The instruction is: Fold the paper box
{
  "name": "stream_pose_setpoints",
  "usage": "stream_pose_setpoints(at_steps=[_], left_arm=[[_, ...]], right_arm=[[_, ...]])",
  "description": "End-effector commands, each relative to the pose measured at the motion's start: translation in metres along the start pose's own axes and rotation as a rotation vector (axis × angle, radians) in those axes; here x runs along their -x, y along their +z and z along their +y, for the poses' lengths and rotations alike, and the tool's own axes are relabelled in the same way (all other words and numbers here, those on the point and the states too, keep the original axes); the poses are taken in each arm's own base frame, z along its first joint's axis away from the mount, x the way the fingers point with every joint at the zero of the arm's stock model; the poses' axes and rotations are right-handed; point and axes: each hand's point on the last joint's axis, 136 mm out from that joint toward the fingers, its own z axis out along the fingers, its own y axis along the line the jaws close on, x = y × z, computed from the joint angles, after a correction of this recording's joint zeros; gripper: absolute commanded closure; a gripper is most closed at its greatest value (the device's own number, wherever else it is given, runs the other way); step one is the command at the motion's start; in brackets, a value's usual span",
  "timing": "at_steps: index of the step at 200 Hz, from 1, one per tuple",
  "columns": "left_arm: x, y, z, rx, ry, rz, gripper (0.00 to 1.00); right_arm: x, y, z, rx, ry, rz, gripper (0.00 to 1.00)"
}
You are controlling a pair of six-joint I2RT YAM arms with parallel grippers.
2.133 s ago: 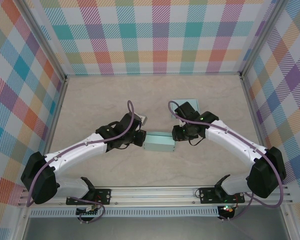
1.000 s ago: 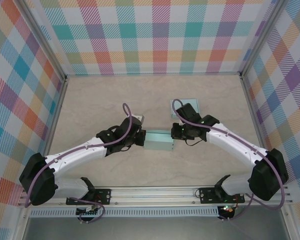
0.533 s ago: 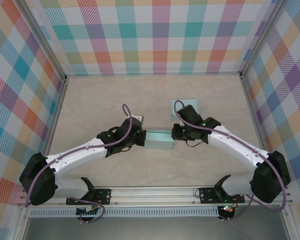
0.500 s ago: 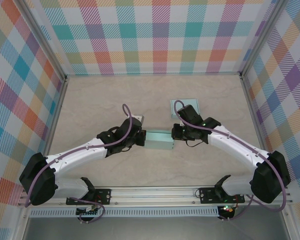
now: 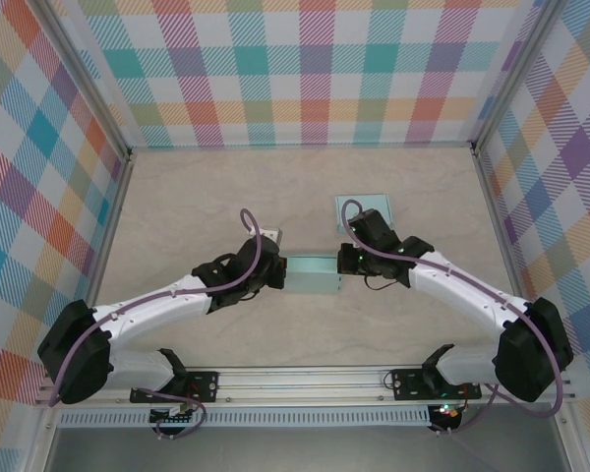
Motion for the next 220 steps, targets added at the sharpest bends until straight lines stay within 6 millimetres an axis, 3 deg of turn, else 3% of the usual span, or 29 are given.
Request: stream_pose_setpoints(at_steps=[1, 65, 115, 127, 140, 155, 170, 194, 220], left_arm=[[-0.03, 0.005, 0.004, 0.008, 0.021, 0.074, 1.0], [-0.042, 0.008, 0.01, 0.002, -0.002, 0.061, 1.0], [-0.039, 0.003, 0.01, -0.031, -0.023, 0.012, 0.96], [-0.037, 0.0, 0.006, -0.058, -0.026, -0.004, 0.9], [-0.032, -0.006, -0.001, -0.099, -0.023, -0.024, 0.76], [-0.027, -0.015, -0.008, -0.141, -0.019, -0.043, 0.71], [-0.021, -0.025, -0.012, -0.171, -0.021, -0.064, 0.54], [-0.01, -0.041, -0.01, -0.176, -0.051, -0.112, 0.31], [0.006, -0.056, -0.003, -0.157, -0.113, -0.191, 0.19]], right_arm=[[-0.035, 0.012, -0.013, -0.029, -0.011, 0.122, 0.97], [-0.052, 0.022, -0.026, -0.047, -0.051, 0.146, 1.0], [-0.054, 0.022, -0.031, -0.047, -0.095, 0.08, 1.0], [-0.052, 0.022, -0.03, -0.043, -0.105, 0.06, 1.0], [-0.05, 0.021, -0.03, -0.045, -0.11, 0.036, 1.0], [-0.047, 0.019, -0.03, -0.055, -0.121, 0.01, 1.0], [-0.043, 0.018, -0.031, -0.062, -0.13, -0.022, 1.0], [-0.039, 0.016, -0.032, -0.062, -0.147, -0.078, 1.0], [-0.036, 0.015, -0.029, -0.048, -0.168, -0.131, 1.0]])
